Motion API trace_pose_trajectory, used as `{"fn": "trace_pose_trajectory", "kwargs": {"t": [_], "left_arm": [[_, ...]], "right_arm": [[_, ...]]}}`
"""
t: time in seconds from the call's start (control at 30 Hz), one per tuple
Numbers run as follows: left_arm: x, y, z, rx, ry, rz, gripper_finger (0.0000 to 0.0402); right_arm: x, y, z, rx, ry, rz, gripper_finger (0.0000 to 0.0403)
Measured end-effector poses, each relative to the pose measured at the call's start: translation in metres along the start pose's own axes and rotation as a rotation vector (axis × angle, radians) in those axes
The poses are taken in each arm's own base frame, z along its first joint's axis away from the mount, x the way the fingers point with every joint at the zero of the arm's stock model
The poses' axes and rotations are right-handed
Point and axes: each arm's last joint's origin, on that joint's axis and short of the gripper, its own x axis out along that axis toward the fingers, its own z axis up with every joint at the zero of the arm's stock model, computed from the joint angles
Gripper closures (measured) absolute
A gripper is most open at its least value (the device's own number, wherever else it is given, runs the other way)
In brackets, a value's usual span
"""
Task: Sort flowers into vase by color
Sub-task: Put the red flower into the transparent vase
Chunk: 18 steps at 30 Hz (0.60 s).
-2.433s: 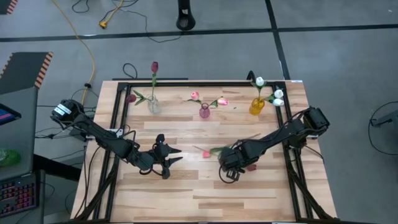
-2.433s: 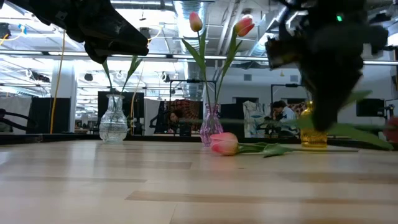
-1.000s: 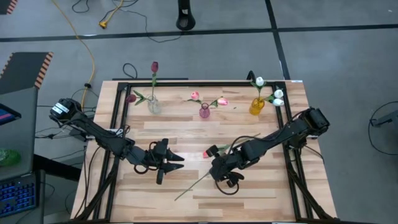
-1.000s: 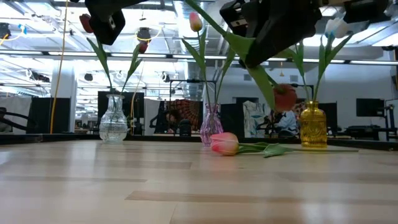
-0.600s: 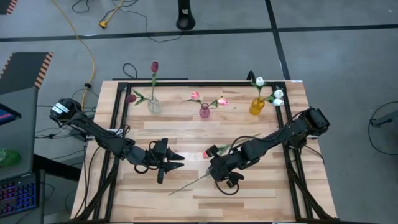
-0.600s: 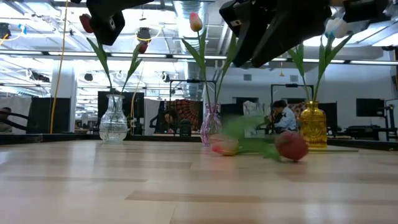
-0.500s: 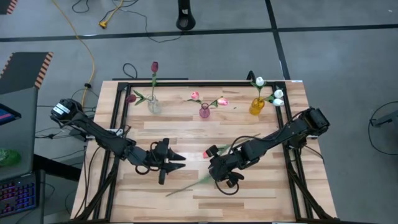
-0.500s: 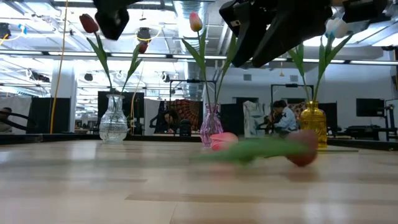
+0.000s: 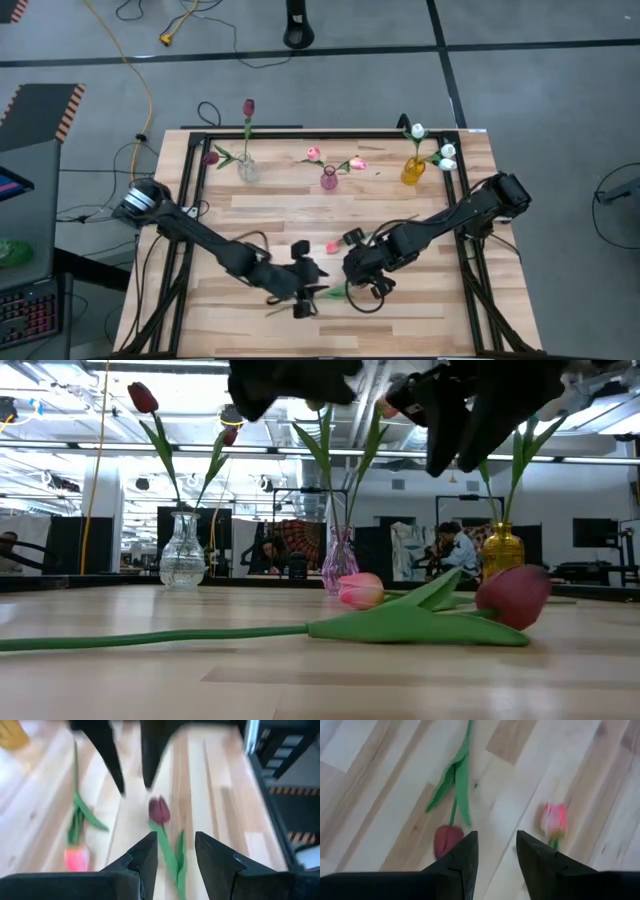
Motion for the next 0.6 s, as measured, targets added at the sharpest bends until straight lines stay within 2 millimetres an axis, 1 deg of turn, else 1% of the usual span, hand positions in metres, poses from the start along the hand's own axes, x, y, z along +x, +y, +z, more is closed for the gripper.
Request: {"fn": "trace_pose_trajectory", "kwargs": {"t": [0.1, 0.17, 0.3, 0.4, 0.6], "left_arm": [[0.018, -0.008, 0.002, -0.010, 0.070, 0.024, 0.0283], [0.028, -0.011, 0.000, -0.021, 0.117, 0.044, 0.0283], [0.047, -0.015, -0.004, -0.026, 0.178, 0.022, 0.0283], [0.059, -0.015, -0.010, -0.051, 0.219, -0.002, 0.0283], [0.072, -0.011, -0.024, -0.099, 0.301, -0.001, 0.0283]], "right_arm": [[-0.004, 0.000, -0.003, 0.034, 0.052, 0.005, 0.0245], [-0.007, 0.001, -0.004, 0.040, 0.084, 0.008, 0.0245], [-0.014, 0.000, -0.009, 0.038, 0.129, 0.012, 0.0245], [-0.028, -0.001, -0.011, 0.044, 0.109, 0.009, 0.0245], [-0.067, -0.005, -0.017, 0.103, 0.004, -0.005, 0.0245]]}}
